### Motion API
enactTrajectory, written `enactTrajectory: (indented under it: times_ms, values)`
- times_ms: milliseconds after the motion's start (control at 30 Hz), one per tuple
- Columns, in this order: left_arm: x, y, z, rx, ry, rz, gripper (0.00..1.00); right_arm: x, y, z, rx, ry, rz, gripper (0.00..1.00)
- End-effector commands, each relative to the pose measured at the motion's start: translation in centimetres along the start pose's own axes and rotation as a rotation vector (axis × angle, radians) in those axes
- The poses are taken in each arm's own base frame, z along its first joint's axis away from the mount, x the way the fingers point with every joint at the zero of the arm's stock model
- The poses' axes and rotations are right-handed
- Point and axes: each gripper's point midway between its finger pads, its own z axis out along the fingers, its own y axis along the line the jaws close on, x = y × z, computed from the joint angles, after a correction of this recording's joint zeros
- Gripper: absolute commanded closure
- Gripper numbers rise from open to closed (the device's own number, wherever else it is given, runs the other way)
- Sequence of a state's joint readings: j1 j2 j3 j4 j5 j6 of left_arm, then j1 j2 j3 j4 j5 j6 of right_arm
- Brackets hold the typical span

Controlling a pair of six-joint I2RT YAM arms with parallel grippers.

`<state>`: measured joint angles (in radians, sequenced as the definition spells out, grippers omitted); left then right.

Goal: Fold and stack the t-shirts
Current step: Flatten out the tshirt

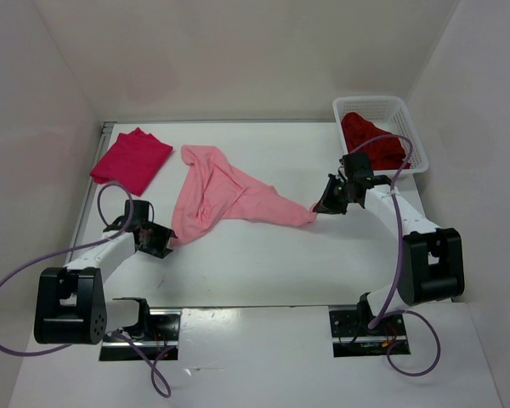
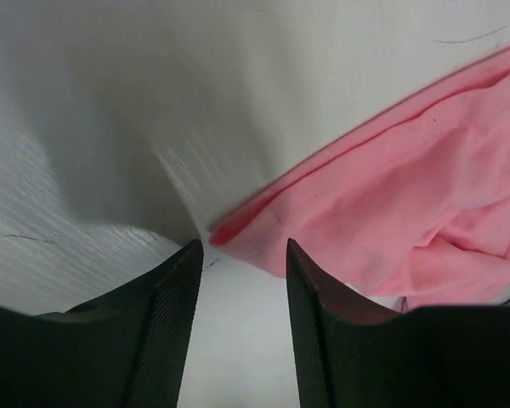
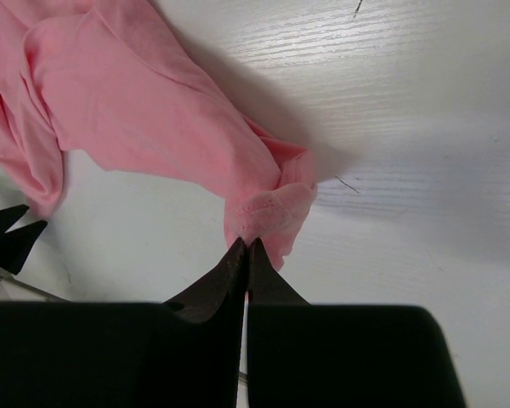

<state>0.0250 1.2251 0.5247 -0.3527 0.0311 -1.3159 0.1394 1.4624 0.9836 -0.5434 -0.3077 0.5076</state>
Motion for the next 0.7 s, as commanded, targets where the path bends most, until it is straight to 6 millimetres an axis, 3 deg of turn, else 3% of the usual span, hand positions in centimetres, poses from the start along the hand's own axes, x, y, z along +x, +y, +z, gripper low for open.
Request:
enactTrajectory:
  times_ms: [0,133,233,300,367,433,467,500,533,567,633,667]
  values:
    - [-0.4,0.3,1.0,-0.013,-0.012,-0.003,0.49,-2.1,2.3,-0.9,-0.068,-0.064,-0.036,1.00]
    - [-0.1,-0.1,1.8,-0.012,0.013,0.017,0.61,-2.1,2.3,-0.9,-0.068,-0.064,-0.036,1.00]
    - [-0.3,-0.4,1.9,-0.013,0.013,0.038,0.82,-2.3,2.4,-0.8,-0.068,-0.064,-0.036,1.00]
    - [-1.2,-3.0,1.0,0.050,-0.011,0.068,0.98,-3.2,2.8,-0.9,-0.066,-0.084,-0.041,1.00]
    - [-2.0,-4.9,0.0,0.076,-0.034,0.104,1.00,-4.4,3.4,-1.2,-0.070,-0.110,-0.037,1.00]
    - [-3.5,-9.3,-2.3,0.179,-0.081,0.156,1.00,-7.1,5.5,-2.0,-0.104,-0.162,-0.035,1.00]
    - [-3.9,-10.6,-3.1,0.208,-0.096,0.178,1.00,-10.0,8.0,-3.8,-0.151,-0.232,-0.048,1.00]
    - [-4.7,-12.0,-3.7,0.234,-0.107,0.186,1.00,-11.4,9.1,-4.6,-0.167,-0.257,-0.058,1.00]
    - [-5.8,-14.9,-5.6,0.305,-0.138,0.218,1.00,-12.9,10.1,-4.6,-0.175,-0.270,-0.062,1.00]
    - [-6.2,-16.2,-6.0,0.331,-0.122,0.230,1.00,-16.3,13.7,-8.2,-0.235,-0.378,-0.123,1.00]
    - [-8.3,-18.3,-7.4,0.379,-0.153,0.227,1.00,-18.5,16.3,-11.5,-0.260,-0.453,-0.171,1.00]
    - [-9.3,-20.0,-8.5,0.424,-0.157,0.233,1.00,-20.0,19.5,-15.9,-0.324,-0.549,-0.233,1.00]
